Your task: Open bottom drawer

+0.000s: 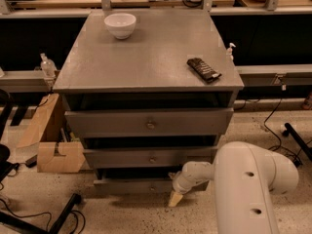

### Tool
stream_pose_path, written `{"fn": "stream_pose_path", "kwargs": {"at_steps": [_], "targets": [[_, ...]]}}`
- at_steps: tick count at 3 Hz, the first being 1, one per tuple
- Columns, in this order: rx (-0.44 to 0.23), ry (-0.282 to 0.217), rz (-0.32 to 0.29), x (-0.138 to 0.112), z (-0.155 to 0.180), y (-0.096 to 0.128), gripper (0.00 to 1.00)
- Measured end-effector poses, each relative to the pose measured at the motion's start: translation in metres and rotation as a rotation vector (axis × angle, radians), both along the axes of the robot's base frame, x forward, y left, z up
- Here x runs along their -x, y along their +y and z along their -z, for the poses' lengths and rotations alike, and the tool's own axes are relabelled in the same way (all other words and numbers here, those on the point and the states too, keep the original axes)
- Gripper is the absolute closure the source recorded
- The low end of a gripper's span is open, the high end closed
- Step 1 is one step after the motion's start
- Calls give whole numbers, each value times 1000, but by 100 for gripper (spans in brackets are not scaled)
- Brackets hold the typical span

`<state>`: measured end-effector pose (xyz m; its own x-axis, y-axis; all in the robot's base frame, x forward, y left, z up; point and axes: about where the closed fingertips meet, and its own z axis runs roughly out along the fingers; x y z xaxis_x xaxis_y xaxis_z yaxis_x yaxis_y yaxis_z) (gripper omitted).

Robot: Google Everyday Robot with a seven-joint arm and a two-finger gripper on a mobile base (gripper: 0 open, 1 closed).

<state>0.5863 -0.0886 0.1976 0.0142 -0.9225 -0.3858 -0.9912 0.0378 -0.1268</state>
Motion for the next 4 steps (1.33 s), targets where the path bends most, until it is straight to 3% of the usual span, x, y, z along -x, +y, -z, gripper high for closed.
{"fn": "stream_pose_path", "kwargs": {"at_steps": [1,2,3,4], "targets": [[37,-1,-15,-11,-1,0,50],[66,-21,-12,-8,-18,-8,72],[96,-82,17,-2,-53,-29,95],[86,-72,12,26,-53,-27,0]]}}
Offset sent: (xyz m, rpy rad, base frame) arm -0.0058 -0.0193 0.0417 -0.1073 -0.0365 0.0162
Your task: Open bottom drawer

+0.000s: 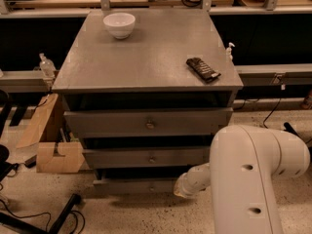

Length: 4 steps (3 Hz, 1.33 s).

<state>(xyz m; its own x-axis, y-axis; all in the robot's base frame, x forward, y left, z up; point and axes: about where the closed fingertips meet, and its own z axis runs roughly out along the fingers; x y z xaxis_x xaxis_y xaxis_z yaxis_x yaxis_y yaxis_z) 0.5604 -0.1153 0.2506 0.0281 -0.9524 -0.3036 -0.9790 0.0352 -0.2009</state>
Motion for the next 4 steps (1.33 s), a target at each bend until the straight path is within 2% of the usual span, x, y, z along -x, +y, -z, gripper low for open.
{"fn": "stream_pose_path", "kwargs": {"at_steps": [1,3,4], "targets": [[8,-5,3,-2,-1,-1,0],[56,-123,39,-49,7,-2,0],[60,-140,37,-55,7,-2,0]]}}
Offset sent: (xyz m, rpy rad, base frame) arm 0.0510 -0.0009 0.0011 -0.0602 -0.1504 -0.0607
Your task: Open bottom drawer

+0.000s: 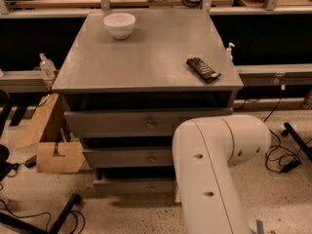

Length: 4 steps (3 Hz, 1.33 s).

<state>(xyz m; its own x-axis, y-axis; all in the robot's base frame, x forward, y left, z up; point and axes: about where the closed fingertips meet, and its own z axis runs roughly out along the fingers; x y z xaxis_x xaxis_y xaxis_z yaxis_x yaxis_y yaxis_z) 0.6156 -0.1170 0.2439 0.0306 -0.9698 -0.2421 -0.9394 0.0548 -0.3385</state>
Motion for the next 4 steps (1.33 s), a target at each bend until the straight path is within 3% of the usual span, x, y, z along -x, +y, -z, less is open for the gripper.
{"fn": "stream_pose_path", "kwargs": {"at_steps": [2,3,4], "targets": [[0,3,-2,1,2,2,49],[-1,4,-3,2,3,2,47],[1,0,-11,3,5,4,23]]}}
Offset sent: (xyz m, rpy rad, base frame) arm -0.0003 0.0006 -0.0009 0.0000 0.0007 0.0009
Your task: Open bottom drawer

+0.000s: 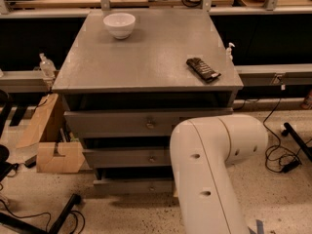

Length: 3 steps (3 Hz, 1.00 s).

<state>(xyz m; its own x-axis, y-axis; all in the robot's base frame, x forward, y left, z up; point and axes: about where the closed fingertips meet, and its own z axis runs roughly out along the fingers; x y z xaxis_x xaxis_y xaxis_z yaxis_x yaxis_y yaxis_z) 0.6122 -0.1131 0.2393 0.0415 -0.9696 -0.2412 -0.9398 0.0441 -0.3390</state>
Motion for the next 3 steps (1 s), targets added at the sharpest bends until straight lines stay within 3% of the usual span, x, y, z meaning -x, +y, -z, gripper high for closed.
{"fn": "stream_pose_path", "kwargs": {"at_steps": [1,3], "targets": [[28,45,4,7,24,-2,0],[48,59,-3,8,30,0,0]]}}
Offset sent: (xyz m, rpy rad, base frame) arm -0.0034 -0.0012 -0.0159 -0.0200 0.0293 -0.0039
